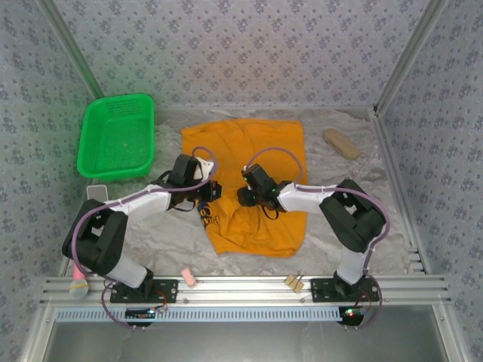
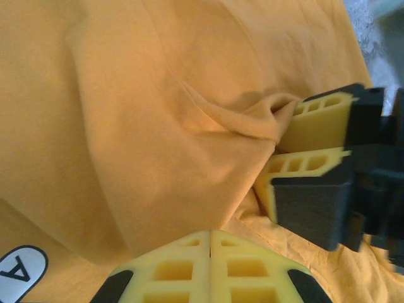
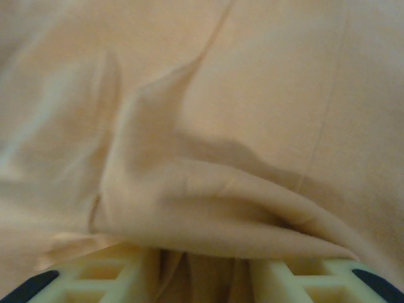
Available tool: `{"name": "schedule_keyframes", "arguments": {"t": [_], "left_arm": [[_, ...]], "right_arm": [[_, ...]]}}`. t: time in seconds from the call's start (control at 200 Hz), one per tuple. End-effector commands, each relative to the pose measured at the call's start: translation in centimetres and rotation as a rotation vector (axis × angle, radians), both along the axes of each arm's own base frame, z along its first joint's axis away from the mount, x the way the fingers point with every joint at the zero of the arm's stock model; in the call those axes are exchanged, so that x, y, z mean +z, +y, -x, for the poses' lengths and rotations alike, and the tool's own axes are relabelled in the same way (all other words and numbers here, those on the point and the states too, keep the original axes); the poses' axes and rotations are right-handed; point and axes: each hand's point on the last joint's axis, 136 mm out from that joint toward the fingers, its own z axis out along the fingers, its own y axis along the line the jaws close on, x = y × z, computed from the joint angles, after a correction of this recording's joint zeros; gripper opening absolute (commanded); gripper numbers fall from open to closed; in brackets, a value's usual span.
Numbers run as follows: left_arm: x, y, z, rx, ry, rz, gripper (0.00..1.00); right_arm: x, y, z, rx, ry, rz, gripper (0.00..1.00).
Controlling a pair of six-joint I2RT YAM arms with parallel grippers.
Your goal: Fold the inside-out t-shirt
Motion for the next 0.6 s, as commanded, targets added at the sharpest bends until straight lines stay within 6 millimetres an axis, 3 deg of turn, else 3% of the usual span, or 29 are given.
{"name": "schedule_keyframes", "arguments": {"t": [0.0,0.1,0.26,0.355,0.42,0.595], "left_arm": [[1.2,0.9,-0.9,0.04,-0.012,0.036,0.0],[0.7,2.6,-1.7,0.094,-0.016,0.014,0.0],[0.3,5.1,-3.5,0.187,-0.023,-0.05,0.0],[0.1,5.5,-4.4,0.204,-0.026,-0.078,0.0],[-0.4,5.7,-5.1,0.218,-0.019,-0.1,0.0],[-3.0,5.9,-6.2,0.221,0.006,-0.153,0.0]], "right_arm": [[-1.3,-1.5,-0.2,-0.061,0.02,0.083,0.31],[0.0,-1.1,0.2,-0.023,0.022,0.03,0.12],[5.2,0.7,1.8,0.199,0.051,-0.171,0.0],[9.0,0.9,3.4,0.361,0.043,-0.274,0.0],[10.6,0.8,5.4,0.473,0.04,-0.305,0.0],[11.4,0.6,10.2,0.649,0.137,-0.483,0.0]]}}
